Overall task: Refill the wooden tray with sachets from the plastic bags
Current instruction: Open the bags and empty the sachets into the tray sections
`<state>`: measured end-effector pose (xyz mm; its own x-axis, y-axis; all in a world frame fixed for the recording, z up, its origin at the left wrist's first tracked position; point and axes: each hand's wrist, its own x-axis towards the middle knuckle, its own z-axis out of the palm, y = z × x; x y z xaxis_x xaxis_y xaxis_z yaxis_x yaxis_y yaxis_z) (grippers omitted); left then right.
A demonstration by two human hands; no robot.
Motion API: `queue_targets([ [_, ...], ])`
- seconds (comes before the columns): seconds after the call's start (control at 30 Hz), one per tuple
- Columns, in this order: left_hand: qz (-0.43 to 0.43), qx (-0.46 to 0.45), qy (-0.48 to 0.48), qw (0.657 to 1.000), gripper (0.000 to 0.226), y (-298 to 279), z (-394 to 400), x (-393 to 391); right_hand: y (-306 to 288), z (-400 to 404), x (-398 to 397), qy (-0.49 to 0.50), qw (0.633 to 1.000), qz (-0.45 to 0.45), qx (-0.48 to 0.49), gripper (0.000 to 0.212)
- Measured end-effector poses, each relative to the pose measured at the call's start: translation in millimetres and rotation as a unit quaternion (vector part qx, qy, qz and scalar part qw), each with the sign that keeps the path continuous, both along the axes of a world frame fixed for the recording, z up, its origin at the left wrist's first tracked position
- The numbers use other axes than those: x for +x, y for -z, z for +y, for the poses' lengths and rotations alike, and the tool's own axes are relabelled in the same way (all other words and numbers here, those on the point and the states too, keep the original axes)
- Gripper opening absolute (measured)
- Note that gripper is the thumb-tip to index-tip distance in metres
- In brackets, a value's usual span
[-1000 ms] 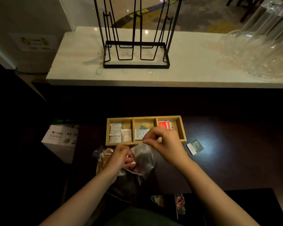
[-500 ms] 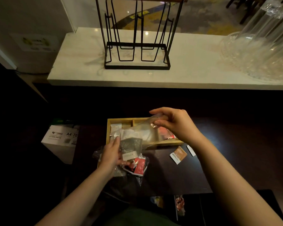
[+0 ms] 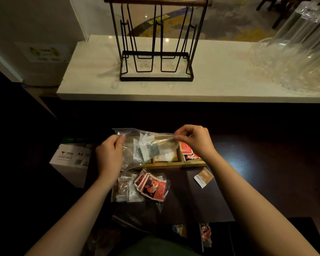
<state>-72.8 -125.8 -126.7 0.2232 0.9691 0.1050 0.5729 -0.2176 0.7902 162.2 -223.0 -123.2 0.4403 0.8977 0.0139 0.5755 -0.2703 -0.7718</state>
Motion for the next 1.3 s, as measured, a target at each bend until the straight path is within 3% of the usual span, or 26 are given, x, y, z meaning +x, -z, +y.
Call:
queue_targets([
  [0.3,0.002,0.056,0.033,0.998,0.042,-17,8,11,22,-1,-5,0.032,0.997,0.068,-0.013,0.006],
  [1.3,-0.051,0.074,0.083,0.993,0.030,-52,8,38,43,-5,-3,0.025,0.981,0.194,-0.009,0.019],
])
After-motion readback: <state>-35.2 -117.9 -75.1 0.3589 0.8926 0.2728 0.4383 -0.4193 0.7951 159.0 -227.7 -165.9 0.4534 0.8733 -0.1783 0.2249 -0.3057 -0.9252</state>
